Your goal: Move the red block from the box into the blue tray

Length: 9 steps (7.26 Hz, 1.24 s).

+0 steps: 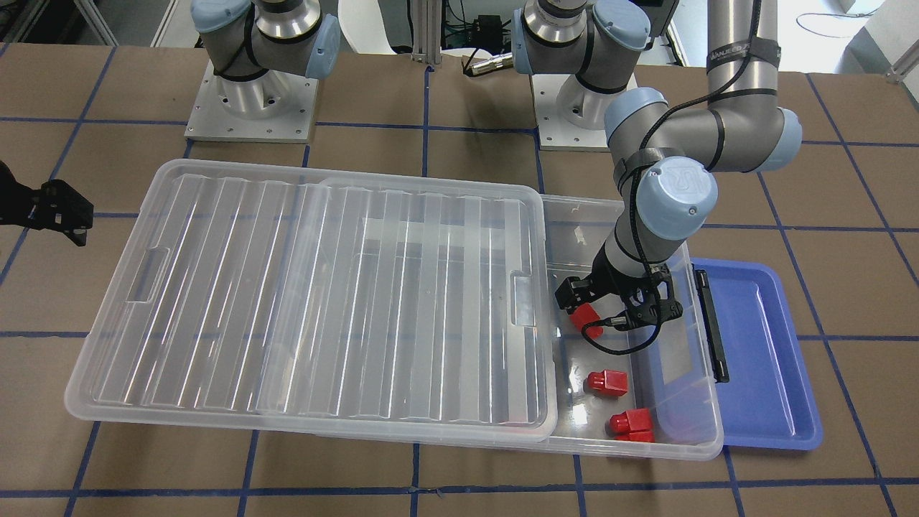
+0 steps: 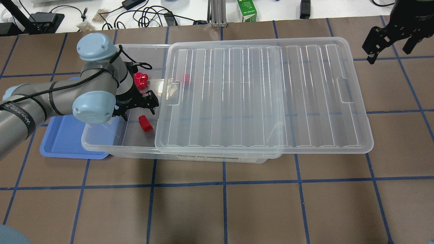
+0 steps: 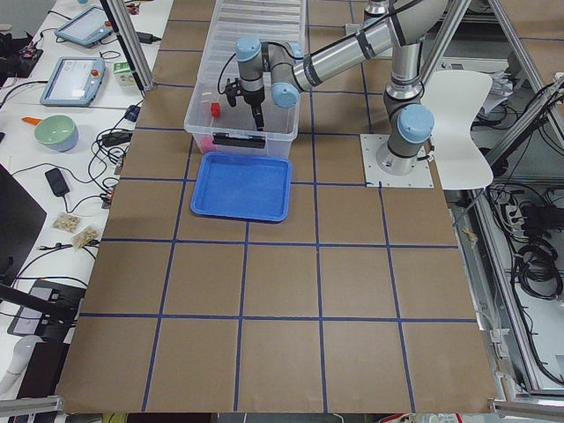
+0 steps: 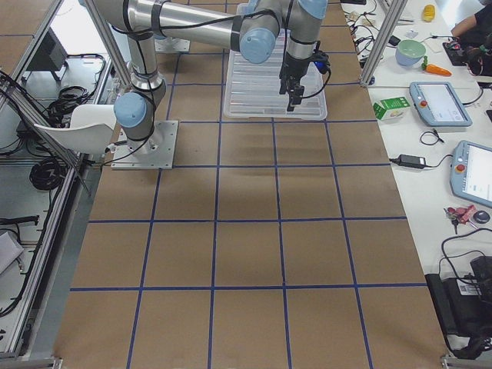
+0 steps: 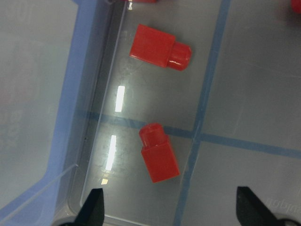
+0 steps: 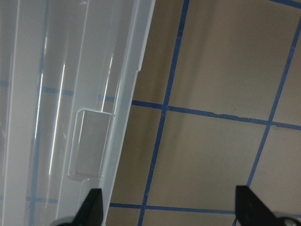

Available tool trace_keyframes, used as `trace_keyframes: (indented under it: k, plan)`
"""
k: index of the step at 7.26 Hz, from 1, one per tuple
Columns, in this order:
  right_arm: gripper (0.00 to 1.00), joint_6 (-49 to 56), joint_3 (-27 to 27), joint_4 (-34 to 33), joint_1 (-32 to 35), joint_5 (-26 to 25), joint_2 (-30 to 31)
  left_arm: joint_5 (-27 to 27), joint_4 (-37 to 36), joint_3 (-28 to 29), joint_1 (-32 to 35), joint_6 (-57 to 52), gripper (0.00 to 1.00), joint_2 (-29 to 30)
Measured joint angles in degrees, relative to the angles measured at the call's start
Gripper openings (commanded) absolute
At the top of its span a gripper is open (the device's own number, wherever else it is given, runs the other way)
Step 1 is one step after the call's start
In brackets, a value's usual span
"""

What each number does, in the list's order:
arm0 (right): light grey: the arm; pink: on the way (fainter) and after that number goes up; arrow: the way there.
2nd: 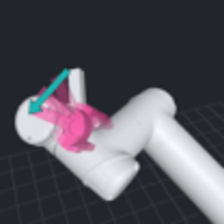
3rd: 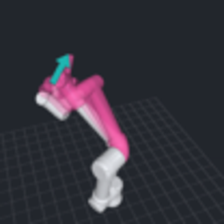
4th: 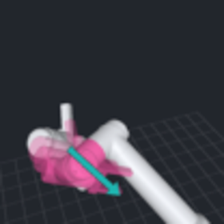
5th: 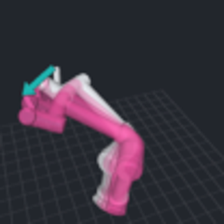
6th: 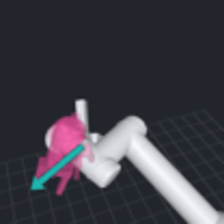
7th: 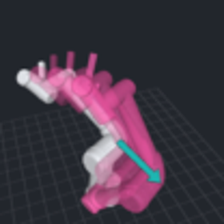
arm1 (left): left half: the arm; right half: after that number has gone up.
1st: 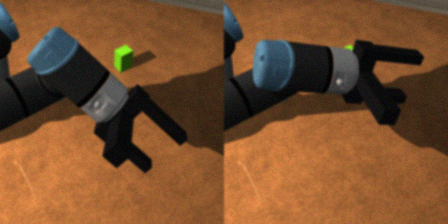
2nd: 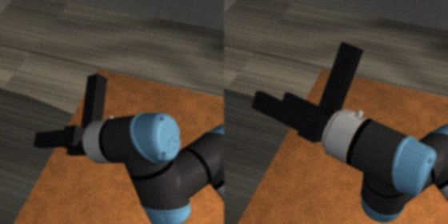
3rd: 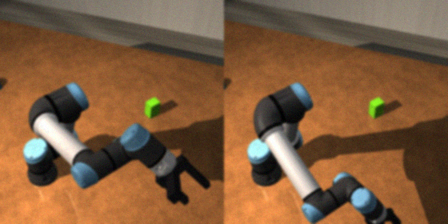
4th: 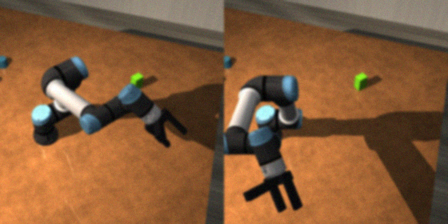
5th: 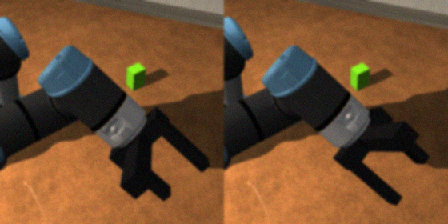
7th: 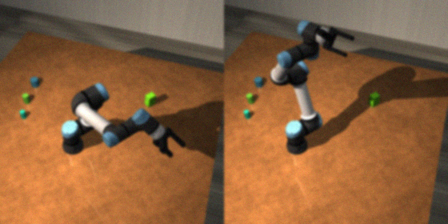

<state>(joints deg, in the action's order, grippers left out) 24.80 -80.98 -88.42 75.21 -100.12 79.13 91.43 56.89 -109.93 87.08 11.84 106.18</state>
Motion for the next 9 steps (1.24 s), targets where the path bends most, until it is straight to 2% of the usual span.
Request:
trace_keyframes:
  k: [3,4,5,7,8,9]
  plan:
    - [1.0,-0.7,0.1,0.2,0.0,-0.6,0.1,0.0,-4.1,-2.1,-0.1,1.0,1.0,2.8]
    - [1.0,-0.8,-0.1,0.1,0.0,-0.3,0.0,0.0,-4.6,-2.4,-0.2,1.1,0.85,3.6]
    - [1.0,-0.8,-0.2,0.1,0.1,-0.1,0.0,0.0,-4.9,-2.5,-0.2,1.2,0.49,4.1]
    - [1.0,-0.8,0.2,0.0,0.2,0.0,-0.1,0.0,-5.5,-2.5,-0.4,1.5,0.1,4.8]
    - [1.0,-0.9,0.3,-0.1,0.3,-0.2,-0.1,0.0,-5.7,-2.3,-0.4,1.7,0.0,4.9]
    - [1.0,-0.9,0.4,-0.1,0.3,-0.4,-0.2,0.0,-5.7,-2.2,-0.4,1.6,0.0,4.9]
